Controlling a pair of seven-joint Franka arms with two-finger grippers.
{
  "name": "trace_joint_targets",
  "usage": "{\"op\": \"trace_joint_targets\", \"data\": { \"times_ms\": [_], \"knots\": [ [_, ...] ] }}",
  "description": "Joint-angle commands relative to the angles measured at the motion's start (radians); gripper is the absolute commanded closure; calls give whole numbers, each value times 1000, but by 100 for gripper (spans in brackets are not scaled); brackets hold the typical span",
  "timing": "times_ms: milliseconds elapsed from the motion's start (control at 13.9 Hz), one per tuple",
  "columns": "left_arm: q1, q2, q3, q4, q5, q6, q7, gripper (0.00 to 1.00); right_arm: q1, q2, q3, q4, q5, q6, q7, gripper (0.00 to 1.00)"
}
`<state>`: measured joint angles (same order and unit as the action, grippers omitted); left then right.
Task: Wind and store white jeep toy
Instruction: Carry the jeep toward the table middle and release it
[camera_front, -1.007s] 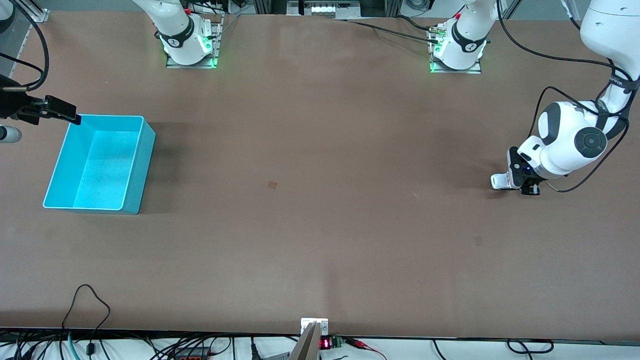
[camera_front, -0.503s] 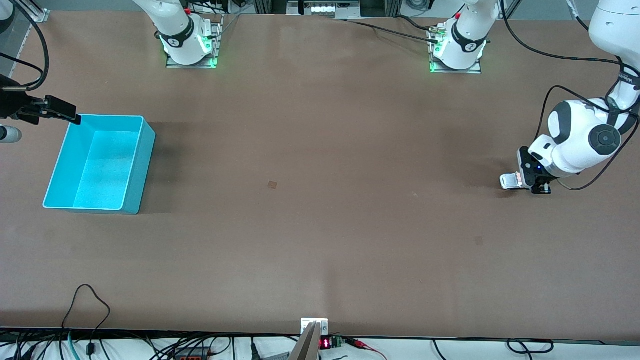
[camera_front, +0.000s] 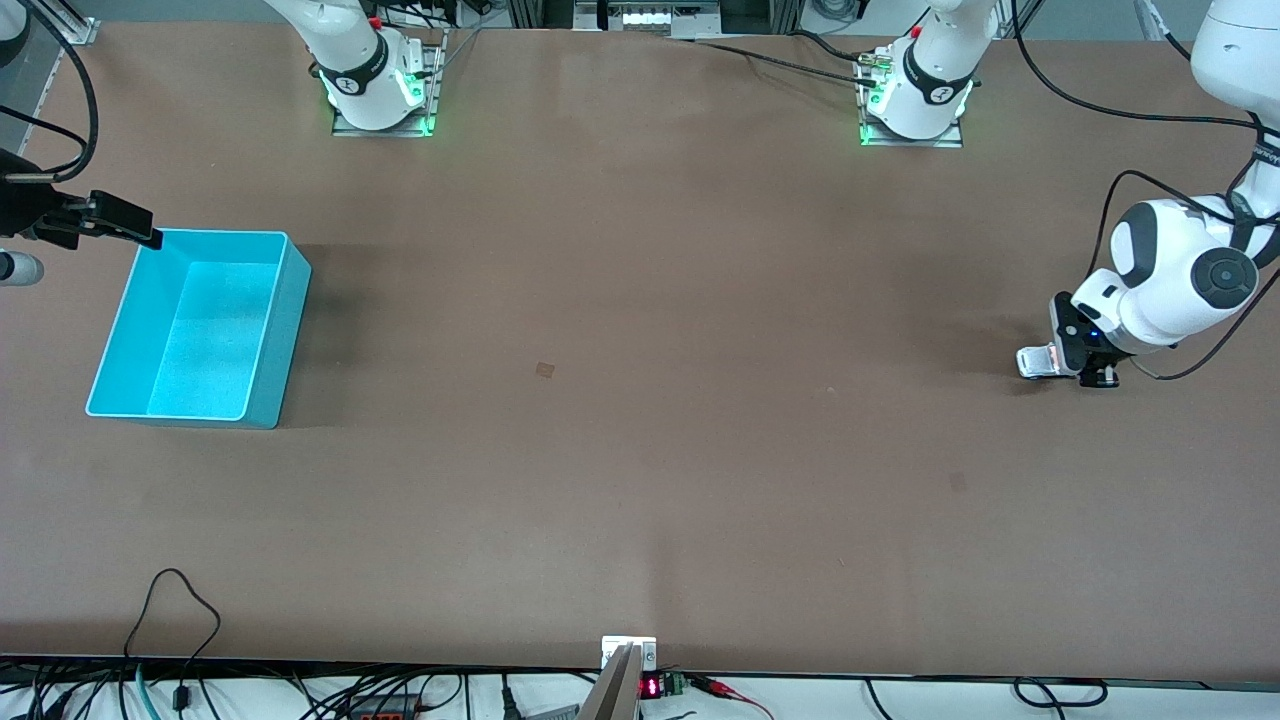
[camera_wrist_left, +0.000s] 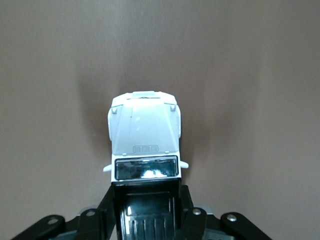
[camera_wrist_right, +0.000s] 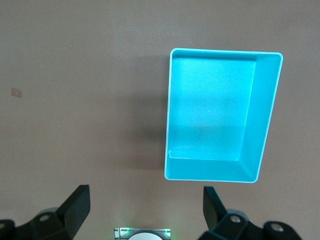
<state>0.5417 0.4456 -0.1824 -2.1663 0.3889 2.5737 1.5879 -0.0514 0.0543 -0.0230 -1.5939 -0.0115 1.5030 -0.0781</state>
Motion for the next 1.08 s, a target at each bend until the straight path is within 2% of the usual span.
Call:
{"op": "trace_joint_targets", "data": {
  "times_ms": [0, 575, 647, 719, 791, 863, 1007],
  "knots": [
    [43, 116, -3, 42, 31, 34, 55, 80, -10, 1, 5, 14, 7, -23, -15, 0],
    [81, 137, -3, 82, 31, 34, 145, 79, -8, 1, 5, 14, 7, -23, -15, 0],
    [81, 131, -5, 80, 33, 33, 147, 77, -8, 1, 5, 12, 7, -24, -15, 0],
    [80, 122, -9, 80, 31, 31, 147, 67, -8, 1, 5, 14, 7, -24, -15, 0],
    [87, 95, -44, 77, 28, 28, 146, 40, -8, 1, 5, 12, 7, -24, -15, 0],
    [107, 49, -84, 68, 28, 7, 145, 0, -8, 1, 5, 14, 7, -24, -15, 0],
    [112, -52, -152, 63, 12, -129, 145, 0, -8, 1, 5, 14, 7, -24, -15, 0]
  ]
}}
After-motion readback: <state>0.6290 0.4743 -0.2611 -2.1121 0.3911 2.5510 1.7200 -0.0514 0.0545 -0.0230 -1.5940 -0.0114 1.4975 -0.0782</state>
